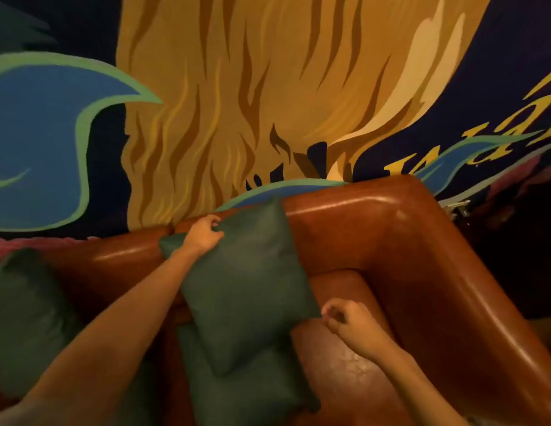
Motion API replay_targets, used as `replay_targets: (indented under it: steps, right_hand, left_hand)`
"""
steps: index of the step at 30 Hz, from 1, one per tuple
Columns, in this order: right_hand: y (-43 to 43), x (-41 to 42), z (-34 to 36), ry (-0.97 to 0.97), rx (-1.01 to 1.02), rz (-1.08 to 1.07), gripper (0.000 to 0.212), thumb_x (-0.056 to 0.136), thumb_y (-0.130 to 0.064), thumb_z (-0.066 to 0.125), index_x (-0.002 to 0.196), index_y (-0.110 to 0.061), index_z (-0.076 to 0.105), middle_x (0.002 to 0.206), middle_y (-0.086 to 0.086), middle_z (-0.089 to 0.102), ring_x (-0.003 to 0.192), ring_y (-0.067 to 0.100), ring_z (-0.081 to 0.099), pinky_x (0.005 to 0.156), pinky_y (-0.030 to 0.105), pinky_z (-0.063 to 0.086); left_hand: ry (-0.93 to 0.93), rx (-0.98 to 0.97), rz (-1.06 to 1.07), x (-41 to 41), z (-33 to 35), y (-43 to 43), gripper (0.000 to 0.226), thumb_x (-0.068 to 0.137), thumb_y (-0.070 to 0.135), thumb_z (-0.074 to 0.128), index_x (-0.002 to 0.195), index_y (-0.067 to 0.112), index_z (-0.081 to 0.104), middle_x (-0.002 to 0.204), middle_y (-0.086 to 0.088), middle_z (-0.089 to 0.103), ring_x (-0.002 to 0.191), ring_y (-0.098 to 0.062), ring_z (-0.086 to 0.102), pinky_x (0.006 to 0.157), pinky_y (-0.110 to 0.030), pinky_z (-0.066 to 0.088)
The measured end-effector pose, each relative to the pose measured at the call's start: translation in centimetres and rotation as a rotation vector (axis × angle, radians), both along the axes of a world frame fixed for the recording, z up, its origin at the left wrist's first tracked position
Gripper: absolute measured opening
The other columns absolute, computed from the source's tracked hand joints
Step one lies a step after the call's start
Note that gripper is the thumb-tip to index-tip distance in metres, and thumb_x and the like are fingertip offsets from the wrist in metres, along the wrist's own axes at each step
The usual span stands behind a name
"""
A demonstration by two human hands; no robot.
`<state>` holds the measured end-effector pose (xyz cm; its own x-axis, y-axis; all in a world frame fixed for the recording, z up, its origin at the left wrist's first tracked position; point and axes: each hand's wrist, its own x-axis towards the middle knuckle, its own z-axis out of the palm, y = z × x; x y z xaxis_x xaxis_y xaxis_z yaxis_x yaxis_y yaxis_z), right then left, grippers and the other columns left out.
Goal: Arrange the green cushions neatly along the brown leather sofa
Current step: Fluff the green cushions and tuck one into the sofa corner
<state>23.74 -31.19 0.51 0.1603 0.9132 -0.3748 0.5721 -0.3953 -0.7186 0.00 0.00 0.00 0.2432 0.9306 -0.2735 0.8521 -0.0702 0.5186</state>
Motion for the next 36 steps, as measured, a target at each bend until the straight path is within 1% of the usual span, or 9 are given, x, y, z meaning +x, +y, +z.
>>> replay_targets:
  steps: [6, 9, 13, 16, 19, 25, 29, 33, 36]
  right_hand:
    - [0.7, -0.5, -0.9, -0.065, -0.072, 0.005, 0.025, 0.088, -0.023, 0.062, 0.071, -0.039, 0.054, 0.072, -0.007, 0.067, 0.068, 0.006, 0.064, 0.059, 0.017, 0.042]
    - [1.7, -1.1, -0.7, -0.057, -0.098, 0.014, 0.019, 0.088, -0.023, 0.062, 0.075, -0.037, 0.059, 0.075, -0.005, 0.069, 0.071, 0.009, 0.066, 0.064, 0.025, 0.048]
    - [3.8, -1.5, -0.7, -0.06, -0.098, 0.016, 0.009, 0.085, -0.018, 0.063, 0.087, -0.024, 0.069, 0.082, -0.003, 0.073, 0.076, 0.006, 0.066, 0.062, 0.012, 0.043]
    - [6.1, -1.4, -1.2, -0.061, -0.076, 0.004, 0.012, 0.082, -0.014, 0.064, 0.087, -0.023, 0.07, 0.091, 0.001, 0.074, 0.083, 0.009, 0.067, 0.066, 0.011, 0.043]
    - [9.0, -1.5, -1.9, -0.029, -0.033, -0.063, 0.018, 0.082, -0.012, 0.07, 0.097, -0.021, 0.068, 0.106, 0.013, 0.065, 0.092, 0.022, 0.066, 0.085, 0.029, 0.05]
    - [14.8, -3.0, -2.4, 0.285, -0.027, -0.367, 0.084, 0.082, -0.04, 0.073, 0.15, -0.016, 0.031, 0.156, 0.009, 0.031, 0.145, 0.024, 0.028, 0.12, 0.04, 0.024]
    - [15.5, -6.6, -2.1, 0.547, 0.032, -0.266, 0.047, 0.077, -0.047, 0.075, 0.12, -0.035, 0.061, 0.134, 0.0, 0.061, 0.121, 0.013, 0.057, 0.111, 0.036, 0.041]
    - [15.8, -10.5, -2.2, 0.242, 0.151, -0.058, 0.05, 0.078, -0.047, 0.074, 0.123, -0.028, 0.063, 0.121, 0.002, 0.065, 0.115, 0.02, 0.058, 0.106, 0.038, 0.043]
    - [15.1, -14.1, -1.3, 0.125, 0.196, 0.161, 0.077, 0.071, -0.058, 0.066, 0.139, -0.025, 0.051, 0.127, 0.005, 0.055, 0.117, 0.025, 0.046, 0.107, 0.033, 0.035]
  left_hand:
    - [0.319, -0.178, -0.195, -0.6, -3.4, 0.8, 0.068, 0.074, 0.037, 0.077, 0.131, 0.021, 0.045, 0.155, -0.009, 0.027, 0.146, -0.035, 0.017, 0.117, -0.054, 0.022]
    - [0.361, -0.063, -0.197, -1.0, -4.4, -0.4, 0.071, 0.072, 0.046, 0.076, 0.13, 0.022, 0.042, 0.139, -0.009, 0.048, 0.136, -0.034, 0.035, 0.115, -0.055, 0.022]
    - [0.387, 0.261, -0.244, -2.7, -4.9, -3.9, 0.073, 0.07, 0.032, 0.078, 0.135, 0.022, 0.045, 0.126, -0.002, 0.059, 0.122, -0.028, 0.048, 0.108, -0.051, 0.03]
    - [0.352, 0.351, -0.25, -4.9, -6.0, -7.3, 0.071, 0.062, 0.029, 0.083, 0.128, 0.023, 0.057, 0.109, 0.0, 0.062, 0.107, -0.027, 0.056, 0.095, -0.048, 0.039]
    - [0.276, 0.415, -0.271, -6.7, -5.5, -10.6, 0.064, 0.063, 0.035, 0.081, 0.123, 0.029, 0.061, 0.101, 0.005, 0.061, 0.101, -0.022, 0.054, 0.092, -0.044, 0.036]
    - [0.164, 0.501, -0.211, -9.2, -3.4, -16.9, 0.041, 0.079, 0.05, 0.056, 0.116, 0.033, 0.066, 0.094, 0.013, 0.061, 0.1, -0.011, 0.05, 0.093, -0.036, 0.029]
    - [0.113, 0.476, -0.038, -11.7, -2.4, -18.3, 0.035, 0.082, 0.052, 0.052, 0.105, 0.032, 0.069, 0.092, 0.013, 0.064, 0.096, -0.014, 0.057, 0.09, -0.038, 0.036]
    - [-0.071, 0.478, 0.132, -13.7, 0.7, -15.2, 0.052, 0.079, 0.062, 0.056, 0.112, 0.022, 0.062, 0.112, 0.003, 0.063, 0.107, -0.022, 0.059, 0.094, -0.042, 0.046]
    - [-0.227, 0.389, 0.087, -13.3, 3.3, -12.3, 0.086, 0.069, 0.063, 0.066, 0.141, 0.023, 0.04, 0.147, 0.001, 0.04, 0.137, -0.013, 0.034, 0.113, -0.029, 0.027]
